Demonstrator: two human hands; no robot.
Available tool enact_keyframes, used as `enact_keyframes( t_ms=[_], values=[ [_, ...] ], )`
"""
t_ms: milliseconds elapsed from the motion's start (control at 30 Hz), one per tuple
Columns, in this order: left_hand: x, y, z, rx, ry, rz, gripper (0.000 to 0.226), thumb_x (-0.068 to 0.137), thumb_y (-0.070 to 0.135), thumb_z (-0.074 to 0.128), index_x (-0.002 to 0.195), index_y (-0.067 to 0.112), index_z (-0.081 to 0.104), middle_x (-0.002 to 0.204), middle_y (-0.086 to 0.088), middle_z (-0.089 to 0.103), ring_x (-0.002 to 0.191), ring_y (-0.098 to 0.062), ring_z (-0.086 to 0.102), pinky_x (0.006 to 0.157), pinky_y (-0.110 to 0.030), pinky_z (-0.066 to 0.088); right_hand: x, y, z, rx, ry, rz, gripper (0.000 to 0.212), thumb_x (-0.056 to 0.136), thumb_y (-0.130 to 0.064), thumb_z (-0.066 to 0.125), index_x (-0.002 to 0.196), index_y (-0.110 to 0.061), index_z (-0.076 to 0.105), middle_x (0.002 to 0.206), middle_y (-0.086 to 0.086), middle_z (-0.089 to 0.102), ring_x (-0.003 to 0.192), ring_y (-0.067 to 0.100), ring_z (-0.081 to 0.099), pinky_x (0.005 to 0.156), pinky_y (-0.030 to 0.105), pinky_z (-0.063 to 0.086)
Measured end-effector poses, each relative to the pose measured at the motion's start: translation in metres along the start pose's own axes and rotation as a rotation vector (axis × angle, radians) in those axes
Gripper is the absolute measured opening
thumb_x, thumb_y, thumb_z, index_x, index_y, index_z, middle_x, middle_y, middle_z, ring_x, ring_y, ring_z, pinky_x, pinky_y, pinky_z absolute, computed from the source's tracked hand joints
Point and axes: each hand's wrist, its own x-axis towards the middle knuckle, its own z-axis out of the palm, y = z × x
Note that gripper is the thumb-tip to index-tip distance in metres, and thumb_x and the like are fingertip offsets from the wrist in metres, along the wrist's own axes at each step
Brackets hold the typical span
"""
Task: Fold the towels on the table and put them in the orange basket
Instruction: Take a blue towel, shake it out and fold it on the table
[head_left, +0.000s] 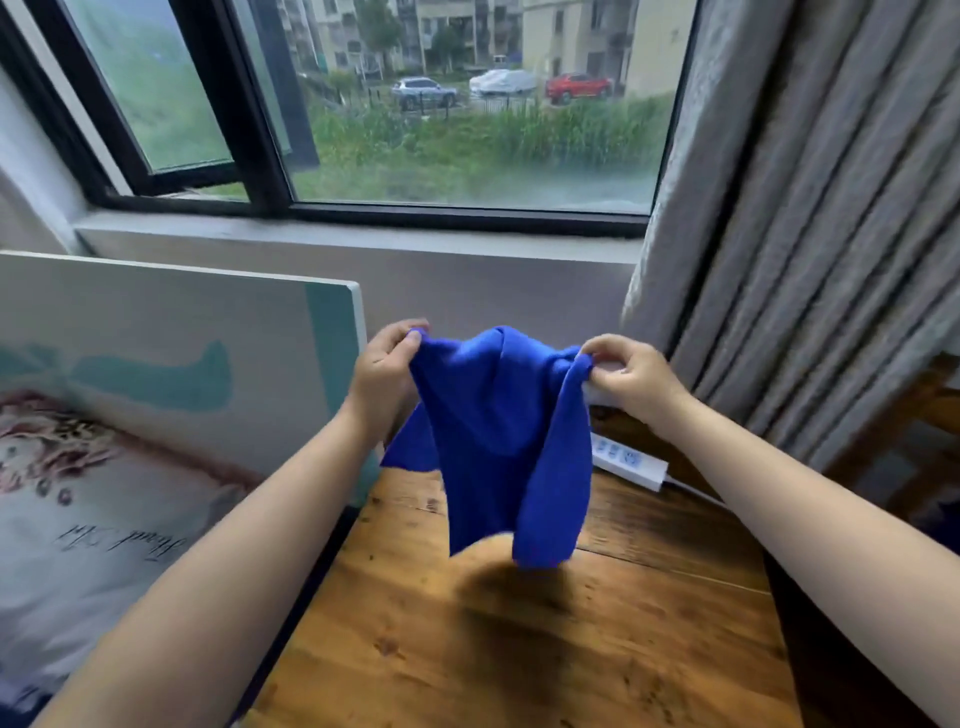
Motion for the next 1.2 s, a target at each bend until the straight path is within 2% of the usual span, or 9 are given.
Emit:
enact_keyframes(
  t_ms=[100,233,333,467,533,600,700,967,1200],
  values=[
    [-0.026,-0.028,-0.022,0.056,-0.12,-0.061,0.036,0.094,-0.004,0.038,0.064,0.01,0.052,0.057,0.004,0.063,0.062,-0.008,0.056,0.064,-0.019,0.044,-0.03,0.014,0.011,0.017,-0.174,0.028,0.025,0.079,0.018,0.054,0.078,-0.007,0.059,0.067,-0.002,0.06,0.055,-0.01,0.055,0.059,0.004,0.043],
    [-0.074,-0.116,-0.039,0.477,-0.287,-0.206,0.039,0.092,0.001,0.047,0.056,0.015,0.039,0.064,-0.008,0.043,0.067,-0.017,0.037,0.064,-0.03,0.028,-0.087,0.088,0.023,-0.39,-0.252,0.168,0.013,0.078,0.006,0.06,0.087,0.0,0.067,0.08,0.008,0.061,0.078,0.013,0.053,0.07,0.023,0.037],
    [-0.116,-0.179,-0.04,0.733,-0.527,-0.395,0.042,0.093,0.009,0.048,0.055,0.017,0.032,0.06,-0.003,0.039,0.074,-0.016,0.039,0.062,-0.026,0.023,-0.134,0.14,0.031,-0.735,-0.553,0.372,0.011,0.08,-0.011,0.058,0.089,-0.015,0.064,0.085,0.001,0.059,0.088,0.015,0.057,0.072,0.026,0.036],
    [-0.163,-0.228,-0.03,0.97,-0.994,-0.716,0.028,0.089,0.024,0.051,0.062,0.02,0.048,0.083,-0.006,0.054,0.084,-0.017,0.049,0.059,-0.026,0.032,-0.178,0.183,0.048,-1.005,-1.123,0.592,0.018,0.087,-0.02,0.045,0.085,-0.014,0.061,0.101,0.012,0.062,0.093,0.024,0.058,0.067,0.025,0.044],
    [-0.172,-0.238,-0.023,1.131,-1.167,-0.772,0.026,0.09,0.034,0.05,0.09,0.012,0.064,0.107,-0.012,0.061,0.101,-0.023,0.056,0.073,-0.025,0.042,-0.185,0.193,0.056,-1.035,-1.25,0.629,0.021,0.088,-0.017,0.042,0.084,-0.009,0.061,0.095,0.011,0.057,0.084,0.022,0.053,0.059,0.024,0.038],
    [-0.168,-0.244,-0.016,1.259,-1.129,-0.734,0.043,0.094,0.036,0.043,0.113,0.002,0.059,0.125,-0.015,0.058,0.116,-0.028,0.053,0.088,-0.029,0.042,-0.176,0.202,0.062,-1.031,-1.198,0.582,0.028,0.089,-0.018,0.042,0.102,-0.004,0.063,0.105,0.014,0.063,0.096,0.025,0.058,0.072,0.027,0.044],
    [-0.15,-0.252,-0.007,1.298,-0.909,-0.695,0.042,0.095,0.034,0.04,0.114,0.0,0.055,0.125,-0.018,0.057,0.116,-0.031,0.052,0.09,-0.033,0.042,-0.148,0.217,0.07,-0.936,-0.92,0.499,0.028,0.089,-0.019,0.043,0.106,-0.007,0.061,0.117,0.013,0.063,0.109,0.027,0.057,0.086,0.032,0.046],
    [-0.108,-0.282,0.003,1.186,-0.445,-0.695,0.047,0.089,0.033,0.047,0.129,0.009,0.043,0.13,-0.011,0.048,0.12,-0.028,0.048,0.089,-0.034,0.043,-0.081,0.247,0.108,-0.732,-0.617,0.365,0.025,0.091,-0.021,0.044,0.103,-0.008,0.061,0.11,0.008,0.065,0.104,0.024,0.057,0.081,0.032,0.046],
    [-0.082,-0.315,-0.007,1.239,-0.319,-0.629,0.042,0.093,0.011,0.037,0.134,0.008,0.036,0.141,-0.011,0.038,0.132,-0.029,0.033,0.102,-0.039,0.036,-0.042,0.264,0.137,-0.685,-0.501,0.292,0.03,0.093,-0.013,0.041,0.117,-0.006,0.056,0.118,0.011,0.059,0.112,0.026,0.051,0.089,0.034,0.044]
  ],
)
